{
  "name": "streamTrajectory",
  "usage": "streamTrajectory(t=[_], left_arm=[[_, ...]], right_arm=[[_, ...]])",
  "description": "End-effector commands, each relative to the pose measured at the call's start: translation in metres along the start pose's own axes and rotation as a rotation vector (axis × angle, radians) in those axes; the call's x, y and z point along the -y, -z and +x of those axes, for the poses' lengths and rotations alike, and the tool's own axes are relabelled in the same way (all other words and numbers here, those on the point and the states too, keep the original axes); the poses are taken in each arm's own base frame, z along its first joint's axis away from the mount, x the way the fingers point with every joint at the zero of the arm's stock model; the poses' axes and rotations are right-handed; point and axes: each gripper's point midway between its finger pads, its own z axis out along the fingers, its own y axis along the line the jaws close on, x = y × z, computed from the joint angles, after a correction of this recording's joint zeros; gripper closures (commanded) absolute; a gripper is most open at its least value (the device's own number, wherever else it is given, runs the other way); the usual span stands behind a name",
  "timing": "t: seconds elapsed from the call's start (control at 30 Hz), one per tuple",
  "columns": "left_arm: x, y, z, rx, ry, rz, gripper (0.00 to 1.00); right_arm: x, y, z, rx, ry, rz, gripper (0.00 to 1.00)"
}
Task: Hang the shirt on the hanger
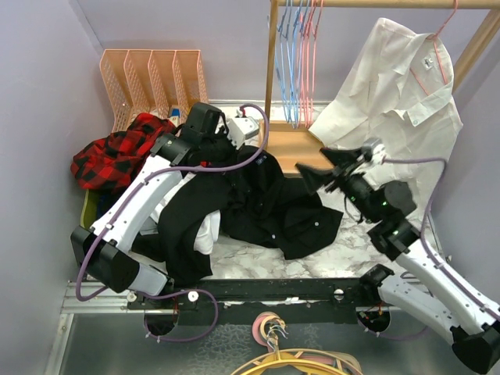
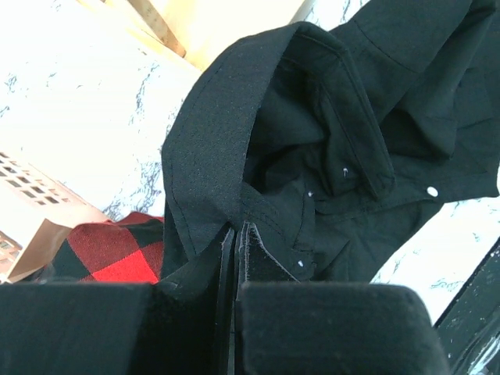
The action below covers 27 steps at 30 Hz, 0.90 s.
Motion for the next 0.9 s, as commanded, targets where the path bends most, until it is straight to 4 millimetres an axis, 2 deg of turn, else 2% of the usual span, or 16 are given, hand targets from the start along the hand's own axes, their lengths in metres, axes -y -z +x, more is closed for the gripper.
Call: streamTrajectory(t=[0.0,0.07,0.13,0.17,0.2,0.3,0.37,0.53,0.7,0.87], left_arm=[[-0.002,0.009,-0.011,0.049,0.044,0.039,1.0],[-0.007,0.012,-0.009,0.052,0.056,0.032,1.0],[-0.01,0.016,-0.006,0.051,0.054,0.014,1.0],[-0.011,0.017,-0.005,0.05,0.053,0.007,1.0],[-0.012,0.019,-0.004,0.05,0.053,0.0,1.0],[-0.017,0.024,0.0,0.057,0.067,-0.016,1.0],[-0.02,0.029,0.001,0.067,0.074,-0.023,1.0],[-0.022,0.037,0.0,0.086,0.083,-0.034,1.0],[-0.021,0.038,-0.001,0.093,0.076,-0.033,1.0],[-0.02,0.038,0.0,0.093,0.075,-0.033,1.0]], right_arm=[[0.045,-0.014,-0.074,0.053,0.087,0.321,0.06],[0.058,-0.03,-0.1,0.081,0.109,0.408,0.12],[0.067,-0.049,-0.12,0.104,0.131,0.47,0.25],[0.071,-0.06,-0.128,0.107,0.14,0.493,0.31],[0.078,-0.073,-0.127,0.089,0.149,0.516,0.37],[0.093,-0.099,-0.145,0.096,0.135,0.54,0.5],[0.106,-0.113,-0.151,0.09,0.107,0.534,0.52],[0.119,-0.14,-0.167,0.084,0.098,0.532,0.52],[0.125,-0.152,-0.166,0.076,0.098,0.524,0.52],[0.125,-0.155,-0.161,0.064,0.092,0.507,0.51]])
